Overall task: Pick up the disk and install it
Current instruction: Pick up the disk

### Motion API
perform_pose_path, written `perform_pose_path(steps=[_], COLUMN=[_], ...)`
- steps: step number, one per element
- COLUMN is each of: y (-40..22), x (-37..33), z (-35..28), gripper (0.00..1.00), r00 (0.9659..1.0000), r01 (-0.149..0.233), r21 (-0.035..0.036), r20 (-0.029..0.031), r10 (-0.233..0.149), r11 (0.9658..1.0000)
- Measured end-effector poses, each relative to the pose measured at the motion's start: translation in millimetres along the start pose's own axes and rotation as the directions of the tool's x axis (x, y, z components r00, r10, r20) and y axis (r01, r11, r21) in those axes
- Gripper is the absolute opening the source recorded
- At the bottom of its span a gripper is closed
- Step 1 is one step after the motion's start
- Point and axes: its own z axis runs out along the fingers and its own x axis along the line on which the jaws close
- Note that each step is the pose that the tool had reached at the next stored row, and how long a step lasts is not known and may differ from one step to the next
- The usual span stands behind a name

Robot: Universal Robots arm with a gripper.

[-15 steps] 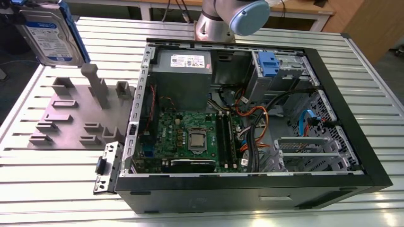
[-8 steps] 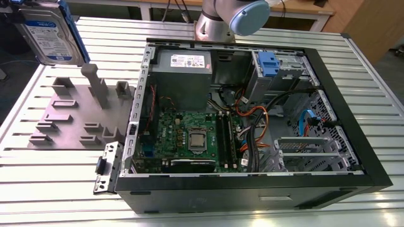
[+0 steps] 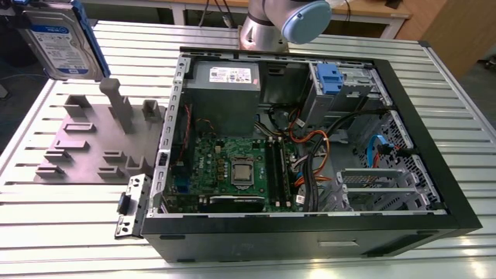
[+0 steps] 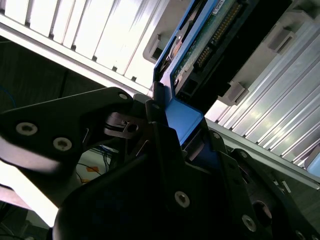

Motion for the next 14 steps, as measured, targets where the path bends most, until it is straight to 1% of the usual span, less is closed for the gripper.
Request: perform_pose_path(steps=[7,14], y=[0.0,0.0], x=[0.0,-0.1], z=[-2.4,-3.5], gripper=[0.36,0.36], r00=[1.0,1.0], r01=[0.0,0.0], r21=[0.0001,0.0001], r20=[0.0001,0.0], r10=[0.0,0.0], r11=[1.0,1.0])
